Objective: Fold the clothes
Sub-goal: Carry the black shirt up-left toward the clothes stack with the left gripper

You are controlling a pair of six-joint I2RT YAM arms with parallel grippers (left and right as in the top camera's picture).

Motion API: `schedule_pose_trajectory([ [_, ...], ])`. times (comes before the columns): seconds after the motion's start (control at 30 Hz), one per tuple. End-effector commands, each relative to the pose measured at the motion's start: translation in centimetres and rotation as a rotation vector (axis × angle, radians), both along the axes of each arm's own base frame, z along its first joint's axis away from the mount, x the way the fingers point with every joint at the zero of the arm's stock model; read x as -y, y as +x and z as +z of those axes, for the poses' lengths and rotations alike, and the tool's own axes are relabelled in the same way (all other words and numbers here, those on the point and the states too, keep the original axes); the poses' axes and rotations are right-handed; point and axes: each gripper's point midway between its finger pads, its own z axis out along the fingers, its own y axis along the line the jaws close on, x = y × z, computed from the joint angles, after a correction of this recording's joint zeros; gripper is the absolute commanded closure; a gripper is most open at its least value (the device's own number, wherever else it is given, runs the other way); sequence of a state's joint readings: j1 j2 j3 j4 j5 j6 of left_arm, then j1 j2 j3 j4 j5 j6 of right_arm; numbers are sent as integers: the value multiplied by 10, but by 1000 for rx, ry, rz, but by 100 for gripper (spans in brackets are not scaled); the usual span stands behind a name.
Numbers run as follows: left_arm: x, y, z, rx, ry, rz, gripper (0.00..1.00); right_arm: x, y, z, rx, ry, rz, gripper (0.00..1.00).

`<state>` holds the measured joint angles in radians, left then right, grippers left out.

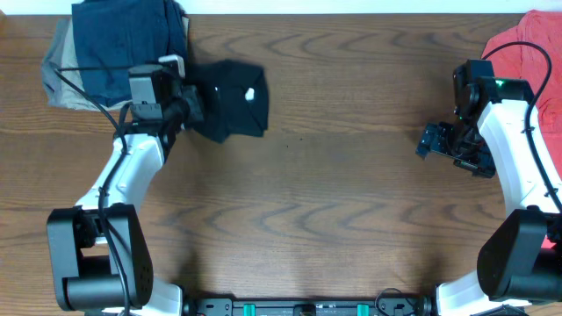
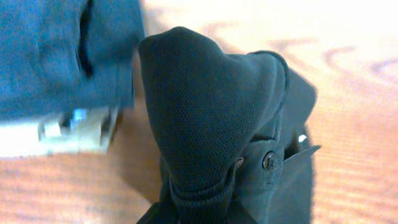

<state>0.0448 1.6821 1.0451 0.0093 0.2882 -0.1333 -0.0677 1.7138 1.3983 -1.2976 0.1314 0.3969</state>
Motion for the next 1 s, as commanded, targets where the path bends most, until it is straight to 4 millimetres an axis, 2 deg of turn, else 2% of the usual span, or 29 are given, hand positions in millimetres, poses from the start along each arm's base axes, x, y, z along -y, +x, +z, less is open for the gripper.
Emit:
schedule_pose_trajectory([
  [0.0, -8, 26, 47, 125, -9, 14, 94, -1, 4, 2, 5, -10, 19, 1],
  [0.1, -18, 40, 66, 181, -3, 30, 94, -1, 4, 2, 5, -11, 19, 1],
  [0.33, -46, 65, 95, 252, 7, 79, 94, -1, 4, 2, 5, -11, 19, 1],
  [0.63, -65, 81, 149, 378, 24, 109, 94, -1, 4, 2, 5, -10, 19, 1],
  [0.97, -68, 86, 165, 432, -30, 144, 94, -1, 4, 2, 5, -11, 19, 1],
])
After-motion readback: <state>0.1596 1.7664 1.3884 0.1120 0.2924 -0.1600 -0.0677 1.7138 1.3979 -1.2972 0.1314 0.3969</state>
